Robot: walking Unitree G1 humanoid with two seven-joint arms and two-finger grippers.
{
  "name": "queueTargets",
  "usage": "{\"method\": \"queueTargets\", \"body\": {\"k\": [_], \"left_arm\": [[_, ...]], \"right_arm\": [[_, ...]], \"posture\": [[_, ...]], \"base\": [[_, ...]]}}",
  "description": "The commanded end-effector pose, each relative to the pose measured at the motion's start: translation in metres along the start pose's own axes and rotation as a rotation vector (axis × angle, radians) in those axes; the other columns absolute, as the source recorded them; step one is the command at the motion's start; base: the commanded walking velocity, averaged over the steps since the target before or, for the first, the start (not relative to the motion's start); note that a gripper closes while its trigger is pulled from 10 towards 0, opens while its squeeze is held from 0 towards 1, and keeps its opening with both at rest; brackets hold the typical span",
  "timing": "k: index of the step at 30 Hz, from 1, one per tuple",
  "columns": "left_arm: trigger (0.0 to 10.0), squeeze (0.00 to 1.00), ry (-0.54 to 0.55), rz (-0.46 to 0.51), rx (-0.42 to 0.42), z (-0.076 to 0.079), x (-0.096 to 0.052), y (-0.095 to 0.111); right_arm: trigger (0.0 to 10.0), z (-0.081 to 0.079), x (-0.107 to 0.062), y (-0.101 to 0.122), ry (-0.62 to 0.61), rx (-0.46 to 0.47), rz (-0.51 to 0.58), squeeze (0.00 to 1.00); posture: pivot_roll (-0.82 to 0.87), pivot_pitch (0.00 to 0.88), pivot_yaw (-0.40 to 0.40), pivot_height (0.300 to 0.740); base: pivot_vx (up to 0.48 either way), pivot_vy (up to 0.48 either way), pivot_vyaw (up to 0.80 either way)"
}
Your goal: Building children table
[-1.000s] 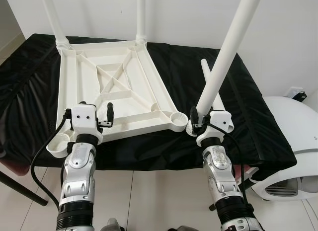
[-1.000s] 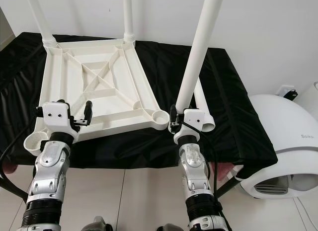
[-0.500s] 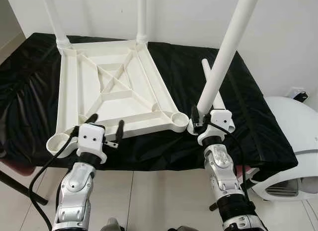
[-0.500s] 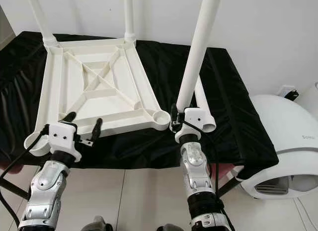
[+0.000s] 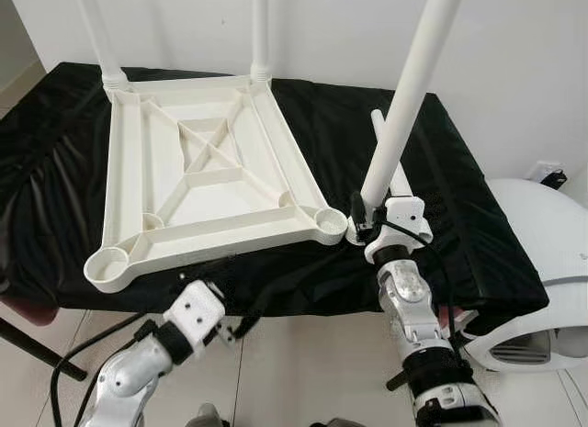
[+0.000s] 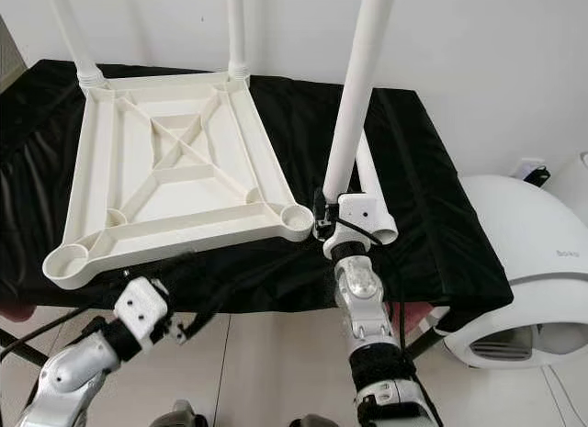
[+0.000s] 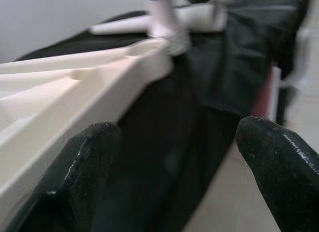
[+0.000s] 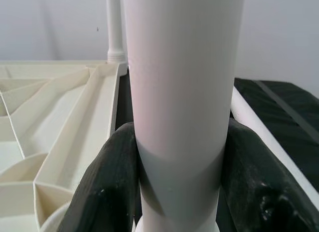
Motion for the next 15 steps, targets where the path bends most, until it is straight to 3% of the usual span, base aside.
{"method": "queueTargets", "body": {"k": [1, 5, 7, 9, 12, 15], "left_arm": [[10.0, 0.00, -0.049, 0.012, 0.021, 0.007, 0.000, 0.004], [10.0, 0.00, -0.131, -0.043, 0.039, 0.015, -0.008, -0.011], [10.0, 0.00, -0.217, -0.104, 0.087, 0.023, -0.016, -0.028], [10.0, 0.00, -0.217, -0.104, 0.087, 0.023, -0.016, -0.028], [10.0, 0.00, -0.303, -0.169, 0.086, 0.033, -0.021, -0.049], [10.0, 0.00, -0.334, -0.181, 0.089, 0.036, -0.023, -0.053]], "right_arm": [[10.0, 0.000, 0.002, 0.002, 0.010, -0.010, 0.015, 0.00], [10.0, 0.003, 0.005, 0.003, 0.005, -0.014, 0.020, 0.00], [10.0, 0.004, 0.007, 0.004, 0.000, -0.017, 0.024, 0.00], [10.0, 0.004, 0.007, 0.004, 0.000, -0.017, 0.024, 0.00], [10.0, 0.004, 0.010, 0.005, -0.005, -0.015, 0.032, 0.00], [10.0, 0.004, 0.011, 0.005, -0.006, -0.016, 0.036, 0.00]], "posture": [[0.10, 0.000, -0.040, 0.740], [0.10, 0.000, -0.027, 0.740], [0.10, 0.000, -0.022, 0.740], [0.10, 0.000, -0.022, 0.740], [0.09, 0.000, -0.016, 0.740], [0.08, 0.000, -0.012, 0.740]], "base": [[0.000, 0.000, 0.00], [0.000, 0.000, 0.00], [0.000, 0.000, 0.00], [0.000, 0.000, 0.00], [0.000, 0.000, 0.00], [0.000, 0.000, 0.00]]}}
Point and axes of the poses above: a point about 5 cm out from each wrist's last joint towards the gripper, its own x axis pointing out of the wrist towards the gripper, its own y axis along the axis of the wrist's last joint, z = x × y, the point moved 5 cm from there along x, pointing out of the wrist towards the gripper, and after that the axes turned 2 degrees about -x, right-handed, at the moved point
